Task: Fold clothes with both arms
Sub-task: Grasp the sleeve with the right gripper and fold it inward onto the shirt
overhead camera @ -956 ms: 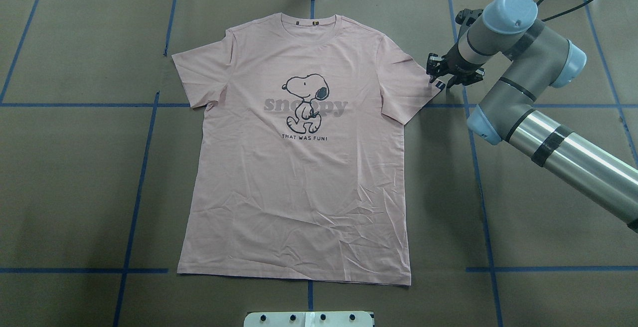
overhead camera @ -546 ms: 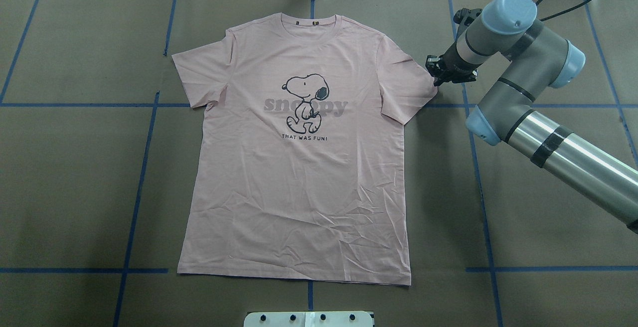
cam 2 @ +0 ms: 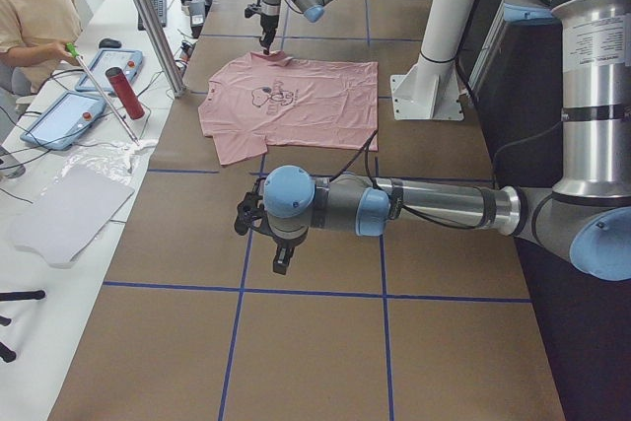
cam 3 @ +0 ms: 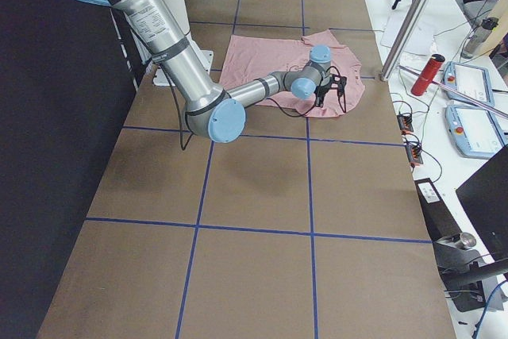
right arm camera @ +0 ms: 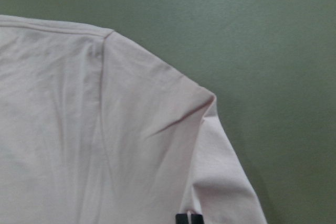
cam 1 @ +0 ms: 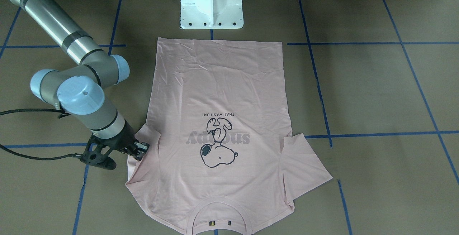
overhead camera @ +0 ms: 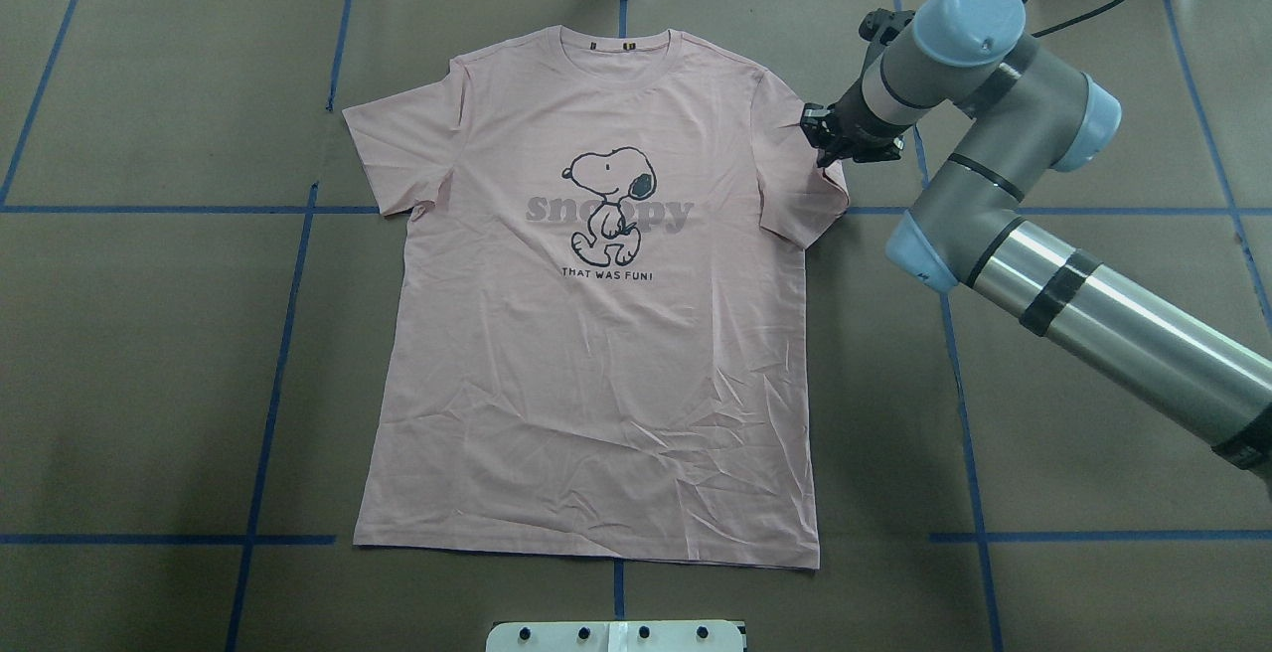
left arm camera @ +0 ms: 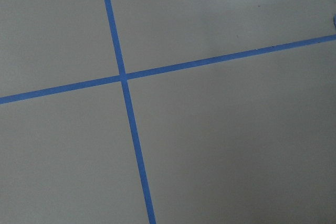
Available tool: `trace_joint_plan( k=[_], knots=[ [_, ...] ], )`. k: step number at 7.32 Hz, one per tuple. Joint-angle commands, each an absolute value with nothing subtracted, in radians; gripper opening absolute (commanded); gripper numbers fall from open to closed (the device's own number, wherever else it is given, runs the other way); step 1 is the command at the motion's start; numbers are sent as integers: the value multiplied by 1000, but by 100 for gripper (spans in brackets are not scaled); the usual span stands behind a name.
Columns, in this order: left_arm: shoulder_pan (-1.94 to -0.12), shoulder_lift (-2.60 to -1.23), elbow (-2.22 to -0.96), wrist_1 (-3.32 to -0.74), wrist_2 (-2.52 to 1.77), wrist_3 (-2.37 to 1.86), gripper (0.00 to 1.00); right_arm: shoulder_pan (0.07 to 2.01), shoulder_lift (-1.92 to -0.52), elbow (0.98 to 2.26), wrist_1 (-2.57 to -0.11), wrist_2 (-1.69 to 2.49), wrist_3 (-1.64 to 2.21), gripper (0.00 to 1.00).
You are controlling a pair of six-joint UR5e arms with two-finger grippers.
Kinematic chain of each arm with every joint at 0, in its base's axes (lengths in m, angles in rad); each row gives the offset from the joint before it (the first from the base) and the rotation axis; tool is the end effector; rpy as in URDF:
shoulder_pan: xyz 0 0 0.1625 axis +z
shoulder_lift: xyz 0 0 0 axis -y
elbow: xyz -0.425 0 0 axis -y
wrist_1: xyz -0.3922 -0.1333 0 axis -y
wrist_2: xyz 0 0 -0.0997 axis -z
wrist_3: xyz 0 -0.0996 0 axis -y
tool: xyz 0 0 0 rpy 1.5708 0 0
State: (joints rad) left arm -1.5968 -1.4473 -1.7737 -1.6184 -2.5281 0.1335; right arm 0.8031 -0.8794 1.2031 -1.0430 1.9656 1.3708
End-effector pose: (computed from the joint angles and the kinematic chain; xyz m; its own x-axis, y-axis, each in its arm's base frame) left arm -0.0634 -0.4433 0.5974 0.5765 0.2198 -0.7870 -0.0514 0.9710 0.2335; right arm -0.4717 -0.6255 0.3507 0.5405 0.2959 0.7876 -0.3631 0.9265 -0.0989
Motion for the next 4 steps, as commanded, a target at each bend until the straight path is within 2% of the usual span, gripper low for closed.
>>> trace_joint_plan(
  k=[1, 4],
  knots=[
    [-1597, -1448, -1773, -1618, -2530, 133, 100, 758, -761, 1094, -1040, 1879, 1413, 0],
    [-1595, -1453, -1773, -1618, -2530, 127, 100, 759, -707, 1023, -1037, 1859, 1413, 0]
  ],
)
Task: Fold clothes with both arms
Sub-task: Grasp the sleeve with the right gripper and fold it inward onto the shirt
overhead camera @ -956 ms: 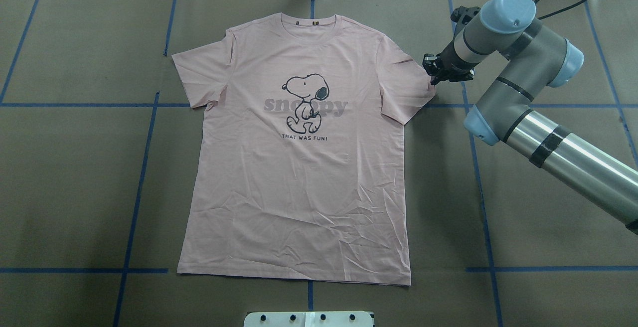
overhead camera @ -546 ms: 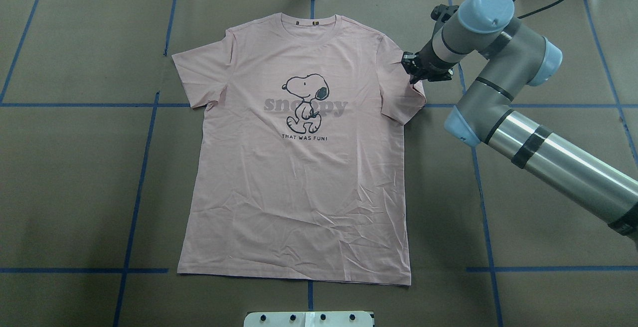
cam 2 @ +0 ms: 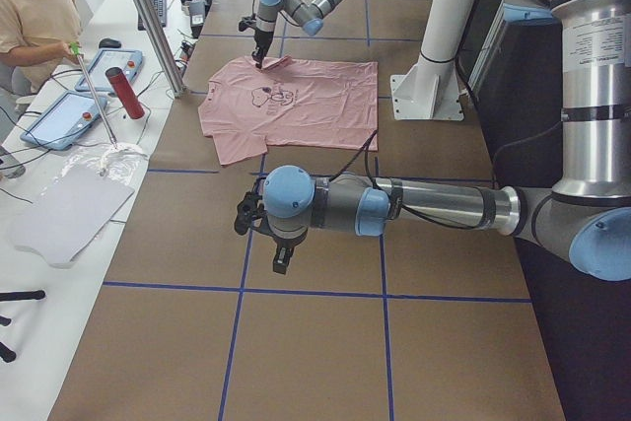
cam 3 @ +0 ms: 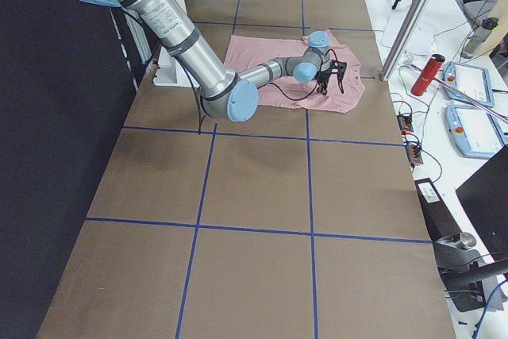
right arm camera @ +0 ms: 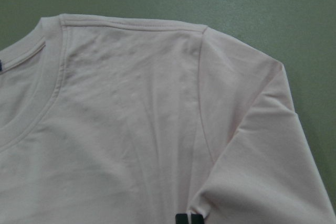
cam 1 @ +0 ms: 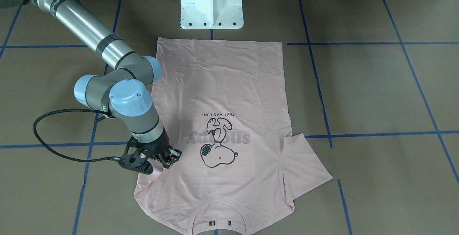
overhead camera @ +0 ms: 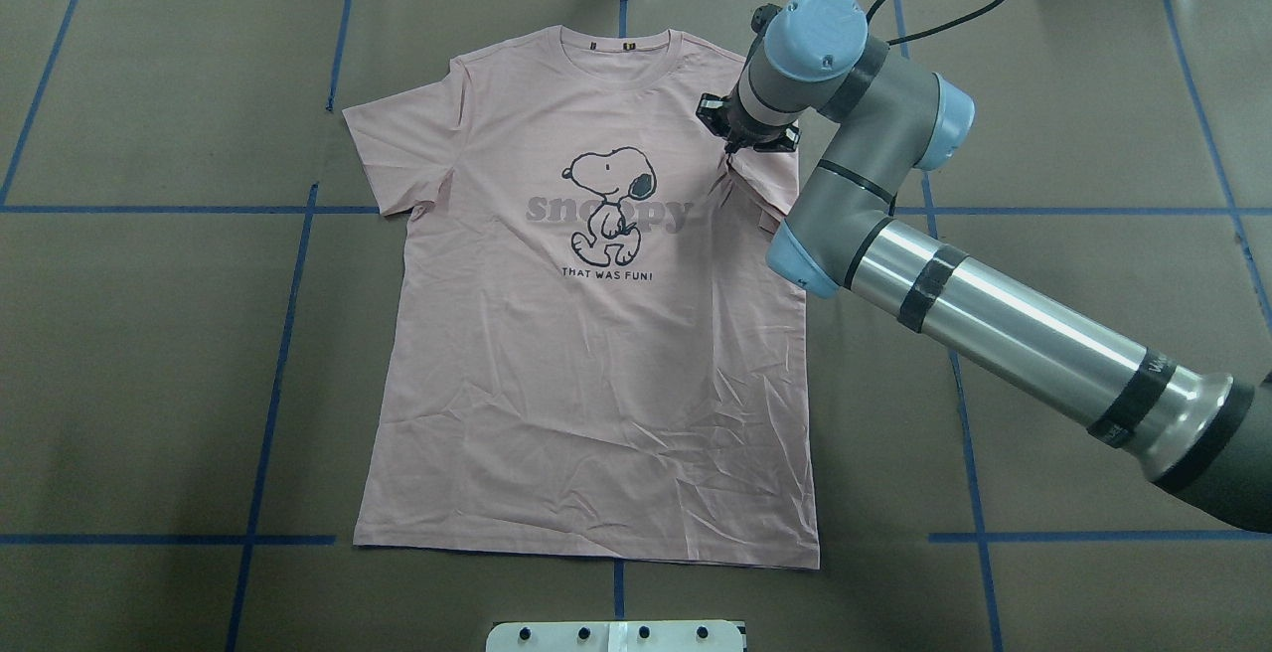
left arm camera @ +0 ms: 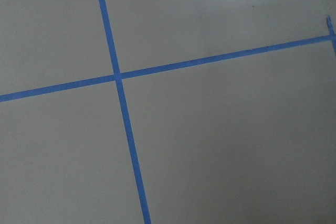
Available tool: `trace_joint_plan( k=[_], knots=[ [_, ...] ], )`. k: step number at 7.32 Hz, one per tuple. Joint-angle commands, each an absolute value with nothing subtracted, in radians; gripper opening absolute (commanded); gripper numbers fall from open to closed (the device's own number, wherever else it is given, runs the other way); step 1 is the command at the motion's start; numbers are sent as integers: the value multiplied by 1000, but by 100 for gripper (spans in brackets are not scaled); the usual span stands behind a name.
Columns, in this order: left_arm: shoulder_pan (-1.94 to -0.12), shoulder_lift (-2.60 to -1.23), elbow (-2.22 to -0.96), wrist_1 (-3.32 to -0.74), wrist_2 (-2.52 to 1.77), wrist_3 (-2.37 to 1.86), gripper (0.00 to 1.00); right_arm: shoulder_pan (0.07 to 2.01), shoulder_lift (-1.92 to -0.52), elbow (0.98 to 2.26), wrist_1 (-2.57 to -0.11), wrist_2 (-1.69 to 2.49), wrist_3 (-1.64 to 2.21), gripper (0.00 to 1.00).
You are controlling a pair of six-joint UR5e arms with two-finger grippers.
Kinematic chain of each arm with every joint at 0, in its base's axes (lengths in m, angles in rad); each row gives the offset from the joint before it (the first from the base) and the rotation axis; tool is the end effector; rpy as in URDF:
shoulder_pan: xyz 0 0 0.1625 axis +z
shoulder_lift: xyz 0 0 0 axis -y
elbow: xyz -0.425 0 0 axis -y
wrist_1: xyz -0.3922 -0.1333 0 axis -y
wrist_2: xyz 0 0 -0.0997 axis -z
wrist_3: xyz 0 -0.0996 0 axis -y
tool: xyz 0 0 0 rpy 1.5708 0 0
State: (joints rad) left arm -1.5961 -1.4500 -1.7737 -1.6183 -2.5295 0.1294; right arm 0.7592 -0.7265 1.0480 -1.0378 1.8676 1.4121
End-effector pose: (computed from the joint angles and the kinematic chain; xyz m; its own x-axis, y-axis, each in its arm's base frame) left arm -0.0630 -0.4445 0.5961 0.5755 0.2184 -0.7881 -0.0496 0.9712 0.2329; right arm -0.5283 -0.6449 0.3082 0.5490 0.3127 0.7751 -0.4167 0.9063 -0.0704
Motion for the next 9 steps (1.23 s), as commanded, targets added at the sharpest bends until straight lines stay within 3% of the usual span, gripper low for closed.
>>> trace_joint_plan(
  k=[1, 2, 3, 6, 9],
  knots=[
    [-1595, -1454, -1782, -1618, -2530, 126, 100, 761, -697, 1011, -1037, 1853, 1411, 0],
    [-1595, -1454, -1802, -1618, -2530, 124, 100, 762, -695, 1009, -1037, 1845, 1411, 64],
    [-1595, -1451, -1822, -1614, -2530, 123, 100, 762, -695, 1011, -1037, 1839, 1411, 100],
    [-1582, -1482, -1833, -1661, -2531, 39, 100, 793, -710, 1076, -1040, 1938, 1414, 100],
    [-1330, -1537, -1809, -1901, -2577, -261, 100, 922, -977, 1392, -1037, 2236, 1411, 100]
  ],
)
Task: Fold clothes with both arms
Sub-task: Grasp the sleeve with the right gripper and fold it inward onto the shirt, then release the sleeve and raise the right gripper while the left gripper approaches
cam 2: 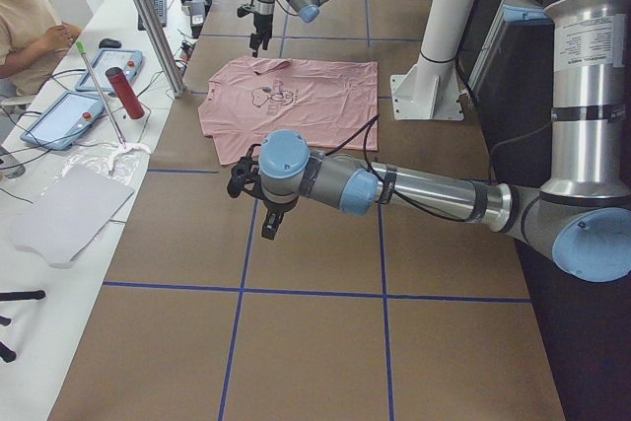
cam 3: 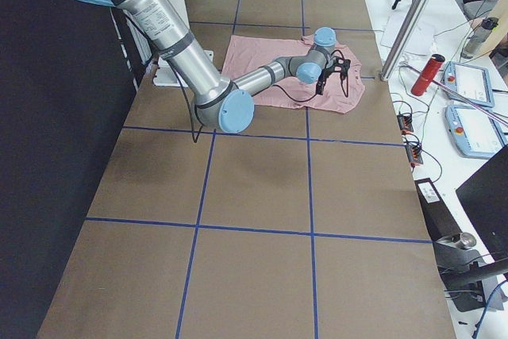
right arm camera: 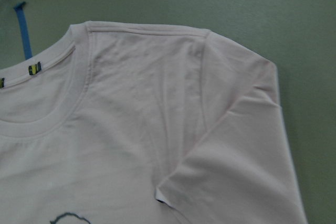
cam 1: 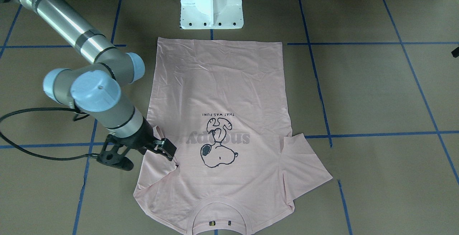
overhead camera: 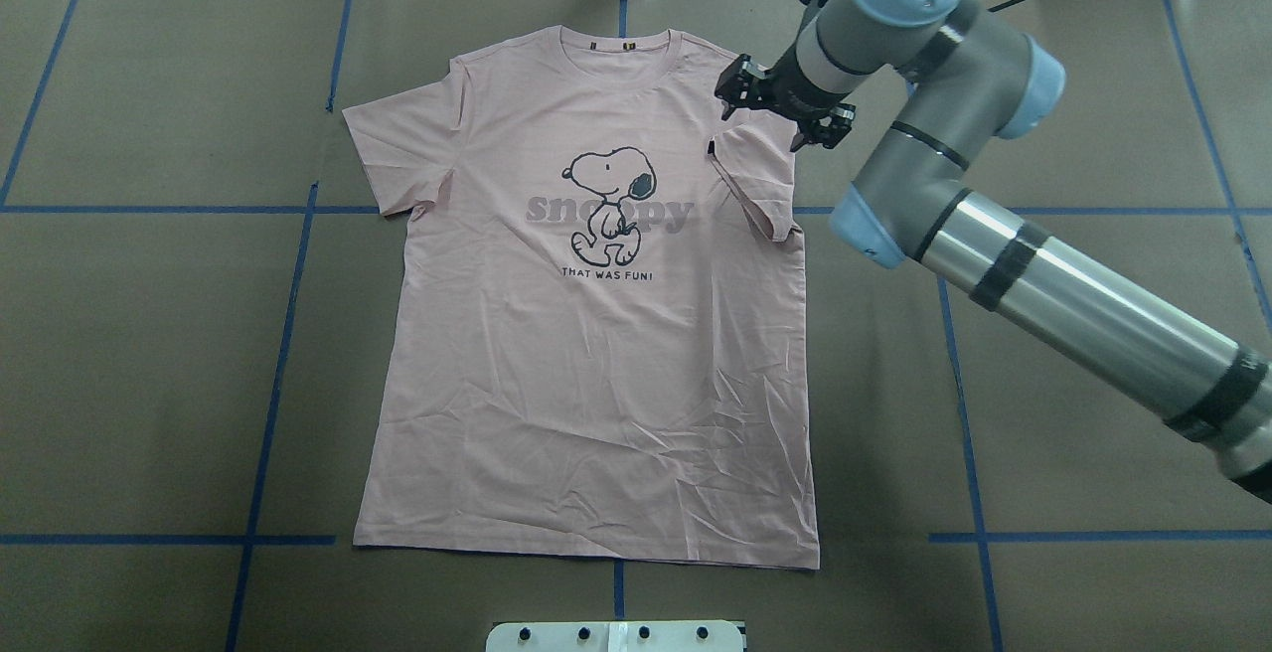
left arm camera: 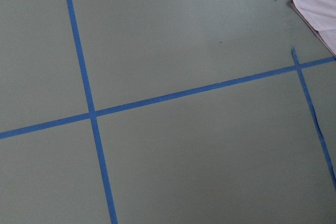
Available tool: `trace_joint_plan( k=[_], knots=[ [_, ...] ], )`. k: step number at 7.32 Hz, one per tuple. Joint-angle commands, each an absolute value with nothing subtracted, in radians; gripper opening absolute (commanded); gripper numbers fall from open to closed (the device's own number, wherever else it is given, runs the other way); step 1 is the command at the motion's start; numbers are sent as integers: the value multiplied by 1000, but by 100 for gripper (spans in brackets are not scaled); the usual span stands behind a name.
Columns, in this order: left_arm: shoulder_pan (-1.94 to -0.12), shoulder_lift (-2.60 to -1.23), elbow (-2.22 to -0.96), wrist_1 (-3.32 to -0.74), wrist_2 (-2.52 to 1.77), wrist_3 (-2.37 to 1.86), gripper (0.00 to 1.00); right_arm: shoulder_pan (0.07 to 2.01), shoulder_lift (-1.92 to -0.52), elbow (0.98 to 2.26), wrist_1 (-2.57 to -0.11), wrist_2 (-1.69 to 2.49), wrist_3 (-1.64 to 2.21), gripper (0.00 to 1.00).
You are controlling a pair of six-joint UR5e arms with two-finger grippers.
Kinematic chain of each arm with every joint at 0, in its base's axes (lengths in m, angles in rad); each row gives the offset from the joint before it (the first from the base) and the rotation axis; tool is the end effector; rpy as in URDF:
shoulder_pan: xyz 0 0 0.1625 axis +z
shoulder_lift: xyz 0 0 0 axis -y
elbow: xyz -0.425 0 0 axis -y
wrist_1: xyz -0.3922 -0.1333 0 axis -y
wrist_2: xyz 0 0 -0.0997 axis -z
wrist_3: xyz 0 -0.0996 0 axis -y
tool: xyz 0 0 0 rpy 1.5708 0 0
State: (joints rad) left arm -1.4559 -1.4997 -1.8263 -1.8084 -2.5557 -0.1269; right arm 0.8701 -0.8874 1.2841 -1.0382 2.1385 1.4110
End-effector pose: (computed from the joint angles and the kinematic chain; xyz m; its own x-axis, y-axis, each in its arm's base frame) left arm 0.0038 -0.4715 0.5239 0.5193 0.2845 -0.8058 -0.0392 0.9499 0.3101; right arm -0.4271 -0.6301 0.3109 0.4393 0.3127 0.8422 -0.3007 0.9346 -0.1902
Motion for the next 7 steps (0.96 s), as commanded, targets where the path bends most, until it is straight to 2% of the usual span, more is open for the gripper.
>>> trace_joint_plan(
  k=[1, 3, 4, 5, 7],
  knots=[
    [-1278, -1640, -1766, -1939, -2573, -446, 100, 946, -1074, 1513, -1042, 2258, 1410, 100],
    [-1139, -1736, -1712, -1942, -2518, -645, 100, 1020, -1197, 1642, -1037, 2372, 1408, 100],
    [-1126, -1808, -1622, -1948, -2510, -647, 100, 1019, -1269, 1711, -1035, 2378, 1379, 100],
    [-1124, -1912, -1512, -1945, -2508, -647, 100, 1025, -1311, 1730, -1035, 2376, 1309, 100],
    [-1118, -2026, -1391, -1950, -2499, -644, 100, 1095, -1336, 1718, -1049, 2416, 1136, 100]
  ],
)
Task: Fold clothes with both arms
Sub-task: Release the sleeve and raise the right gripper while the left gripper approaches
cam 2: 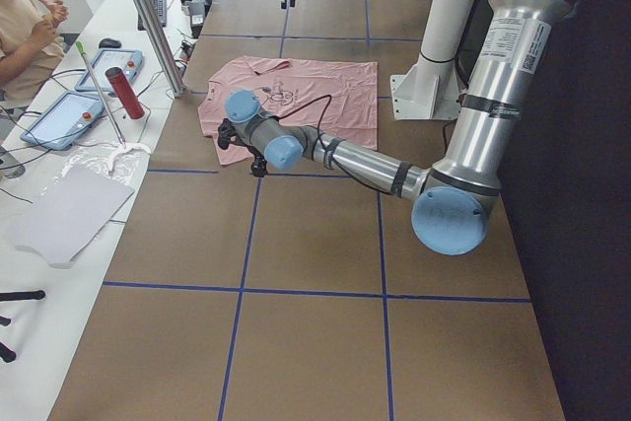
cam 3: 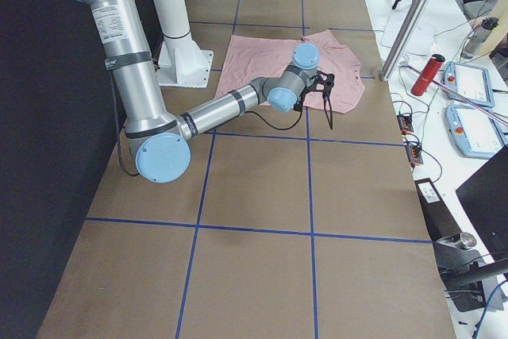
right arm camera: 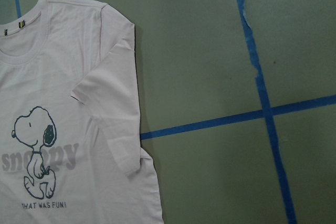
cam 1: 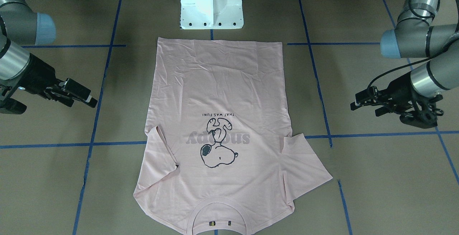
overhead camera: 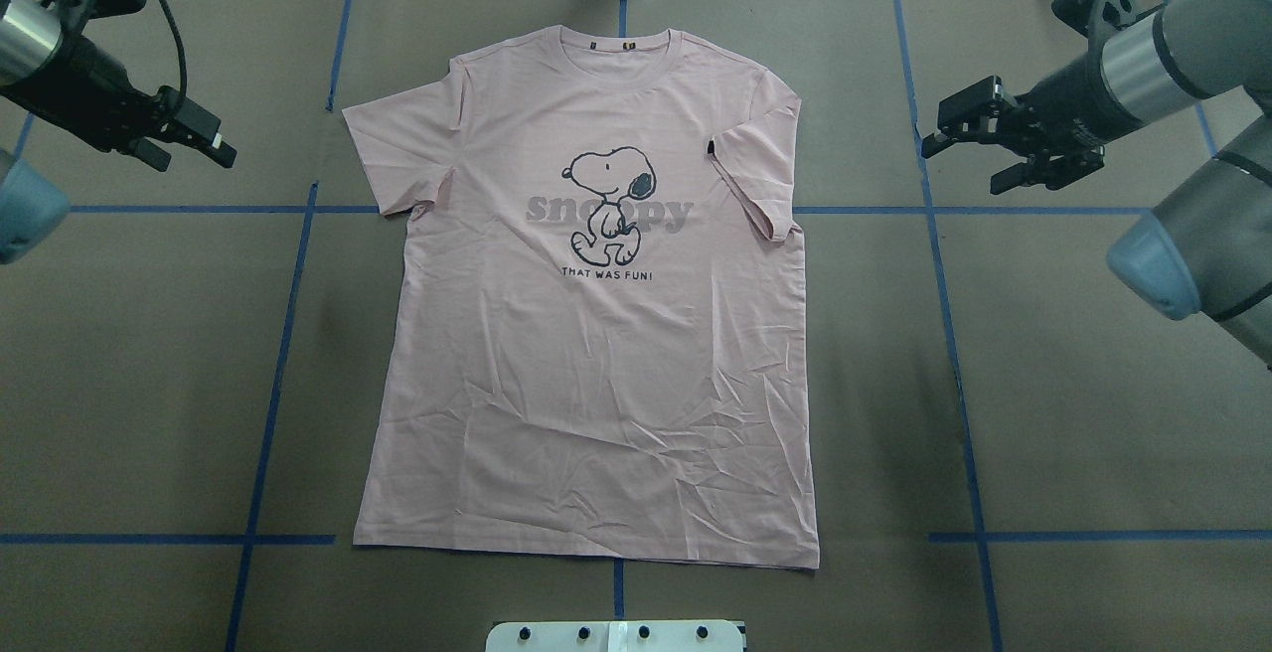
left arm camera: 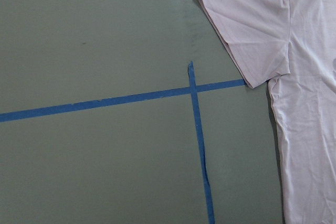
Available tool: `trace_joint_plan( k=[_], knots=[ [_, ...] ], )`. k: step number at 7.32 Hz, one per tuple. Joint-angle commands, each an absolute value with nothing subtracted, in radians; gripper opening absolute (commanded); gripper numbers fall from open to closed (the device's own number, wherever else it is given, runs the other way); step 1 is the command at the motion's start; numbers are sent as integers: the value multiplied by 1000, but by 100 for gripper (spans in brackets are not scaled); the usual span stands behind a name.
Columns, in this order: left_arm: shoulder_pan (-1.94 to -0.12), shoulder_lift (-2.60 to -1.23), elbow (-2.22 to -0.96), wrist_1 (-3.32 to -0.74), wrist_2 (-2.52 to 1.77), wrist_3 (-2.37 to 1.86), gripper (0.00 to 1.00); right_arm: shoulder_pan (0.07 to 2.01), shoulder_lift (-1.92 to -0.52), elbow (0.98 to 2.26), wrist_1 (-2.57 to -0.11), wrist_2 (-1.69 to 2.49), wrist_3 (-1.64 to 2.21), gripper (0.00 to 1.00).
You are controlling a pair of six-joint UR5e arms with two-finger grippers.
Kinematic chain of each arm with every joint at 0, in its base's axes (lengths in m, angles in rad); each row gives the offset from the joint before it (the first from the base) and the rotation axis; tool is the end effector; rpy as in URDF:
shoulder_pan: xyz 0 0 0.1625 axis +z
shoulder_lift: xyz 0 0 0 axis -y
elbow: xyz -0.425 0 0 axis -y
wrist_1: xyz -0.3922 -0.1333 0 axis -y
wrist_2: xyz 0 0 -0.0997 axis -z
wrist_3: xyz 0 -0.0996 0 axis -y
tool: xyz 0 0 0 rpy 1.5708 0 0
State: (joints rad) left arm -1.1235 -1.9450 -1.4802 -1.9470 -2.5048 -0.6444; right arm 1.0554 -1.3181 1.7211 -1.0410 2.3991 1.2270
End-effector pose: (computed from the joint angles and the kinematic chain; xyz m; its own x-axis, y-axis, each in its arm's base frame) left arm 0.2318 -0.6063 0.4340 0.4635 0.1329 -0.8761 -0.0792 0.9909 0.1084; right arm -0.2340 -0.5346 0.3802 0.3763 0.2020 0.9042 -0.1803 0.9733 -0.1424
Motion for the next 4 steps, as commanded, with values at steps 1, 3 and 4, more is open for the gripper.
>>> trace_joint_plan(
  k=[1, 3, 4],
  knots=[
    [-1118, -2048, -1341, -1972, -2456, -643, 100, 1129, -1336, 1698, -1051, 2418, 1105, 100],
    [-1117, -2051, -1260, -2100, -2430, -652, 100, 1160, -1331, 1689, -1049, 2421, 1089, 100],
    [-1117, -2045, -1259, -2106, -2428, -666, 100, 1158, -1324, 1697, -1049, 2422, 1089, 100]
  ],
)
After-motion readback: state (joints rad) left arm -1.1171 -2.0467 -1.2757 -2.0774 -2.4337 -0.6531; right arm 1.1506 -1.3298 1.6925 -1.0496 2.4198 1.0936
